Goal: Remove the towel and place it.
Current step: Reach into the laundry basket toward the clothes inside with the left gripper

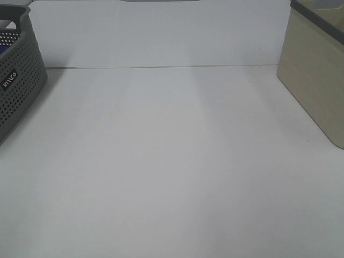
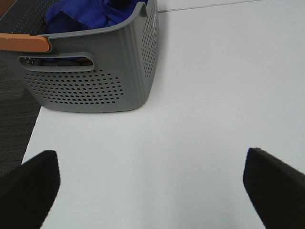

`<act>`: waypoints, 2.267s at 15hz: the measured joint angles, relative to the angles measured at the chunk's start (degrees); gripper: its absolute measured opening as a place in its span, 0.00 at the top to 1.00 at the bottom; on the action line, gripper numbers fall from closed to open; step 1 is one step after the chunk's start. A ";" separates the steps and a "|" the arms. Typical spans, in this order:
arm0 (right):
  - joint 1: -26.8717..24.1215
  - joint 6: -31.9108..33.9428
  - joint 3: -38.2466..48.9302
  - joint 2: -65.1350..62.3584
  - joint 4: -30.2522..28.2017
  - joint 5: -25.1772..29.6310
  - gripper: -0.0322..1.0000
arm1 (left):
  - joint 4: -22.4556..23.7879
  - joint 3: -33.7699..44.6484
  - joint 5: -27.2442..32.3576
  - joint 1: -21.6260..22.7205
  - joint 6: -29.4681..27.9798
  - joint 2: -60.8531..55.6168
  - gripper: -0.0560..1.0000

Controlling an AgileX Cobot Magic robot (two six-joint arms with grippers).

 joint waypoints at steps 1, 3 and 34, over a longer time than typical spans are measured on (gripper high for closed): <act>0.00 0.00 0.00 0.00 0.00 0.00 0.22 | 0.00 0.00 0.00 0.00 0.00 0.00 0.01; 0.00 0.00 0.00 0.00 0.00 0.00 0.22 | 0.00 0.00 0.00 0.00 0.00 0.00 0.01; 0.00 0.00 0.00 0.00 0.00 0.00 0.22 | -0.11 0.00 0.00 0.00 1.60 0.00 0.01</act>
